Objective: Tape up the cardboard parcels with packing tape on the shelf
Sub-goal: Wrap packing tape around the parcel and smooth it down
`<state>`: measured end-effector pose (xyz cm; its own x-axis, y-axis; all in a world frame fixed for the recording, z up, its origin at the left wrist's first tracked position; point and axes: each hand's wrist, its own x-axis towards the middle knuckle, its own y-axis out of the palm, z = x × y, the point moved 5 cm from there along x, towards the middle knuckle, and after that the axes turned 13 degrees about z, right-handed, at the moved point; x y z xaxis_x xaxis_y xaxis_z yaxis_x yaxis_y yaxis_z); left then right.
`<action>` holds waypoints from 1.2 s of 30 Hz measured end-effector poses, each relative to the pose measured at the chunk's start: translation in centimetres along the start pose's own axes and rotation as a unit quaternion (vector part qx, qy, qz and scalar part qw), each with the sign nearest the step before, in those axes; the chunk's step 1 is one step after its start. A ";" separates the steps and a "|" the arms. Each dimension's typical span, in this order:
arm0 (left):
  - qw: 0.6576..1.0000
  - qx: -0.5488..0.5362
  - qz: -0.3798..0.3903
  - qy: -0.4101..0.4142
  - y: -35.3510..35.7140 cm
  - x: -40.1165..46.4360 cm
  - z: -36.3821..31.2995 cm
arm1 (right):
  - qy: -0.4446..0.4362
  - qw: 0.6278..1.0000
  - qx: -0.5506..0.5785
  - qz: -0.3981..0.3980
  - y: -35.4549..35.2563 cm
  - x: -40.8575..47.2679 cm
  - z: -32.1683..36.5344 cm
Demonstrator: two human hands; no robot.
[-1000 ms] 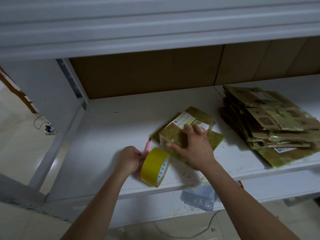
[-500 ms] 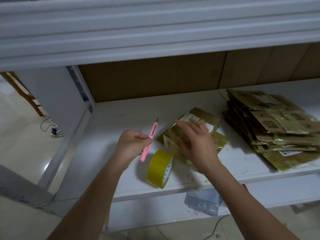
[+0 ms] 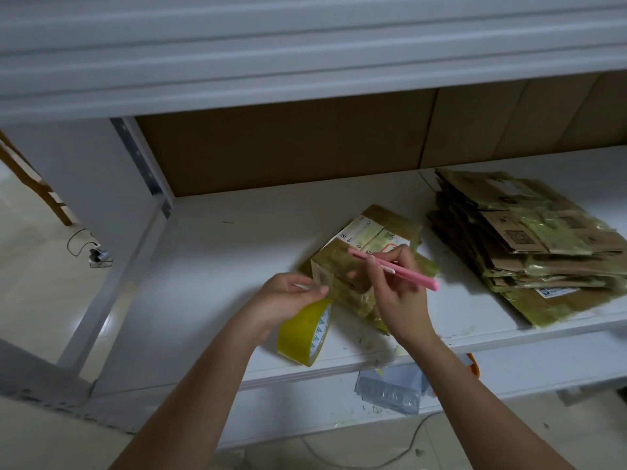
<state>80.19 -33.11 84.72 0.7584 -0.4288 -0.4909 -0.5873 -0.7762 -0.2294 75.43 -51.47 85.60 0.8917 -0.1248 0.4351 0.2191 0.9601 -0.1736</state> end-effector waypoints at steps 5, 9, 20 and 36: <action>0.999 -0.040 -0.007 -0.020 0.5 0.5 0.5 | 0.096 0.994 0.060 -0.009 0.3 -0.8 -1.4; 0.997 -0.016 -0.012 -0.070 -0.4 0.0 1.0 | 0.118 0.989 0.090 0.011 0.5 -0.7 -1.6; 0.994 0.001 -0.065 -0.084 -0.3 0.2 1.5 | -0.038 0.993 -0.040 0.101 2.3 0.9 0.7; 0.992 0.074 -0.068 -0.073 -3.5 -0.6 -0.7 | -0.033 0.929 -0.242 0.278 3.9 1.3 -2.6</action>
<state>81.98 -30.46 86.40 0.7911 -0.2449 -0.5605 -0.5252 -0.7416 -0.4173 78.49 -48.50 83.15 0.8974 0.3877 0.2107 -0.1011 0.6454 -0.7571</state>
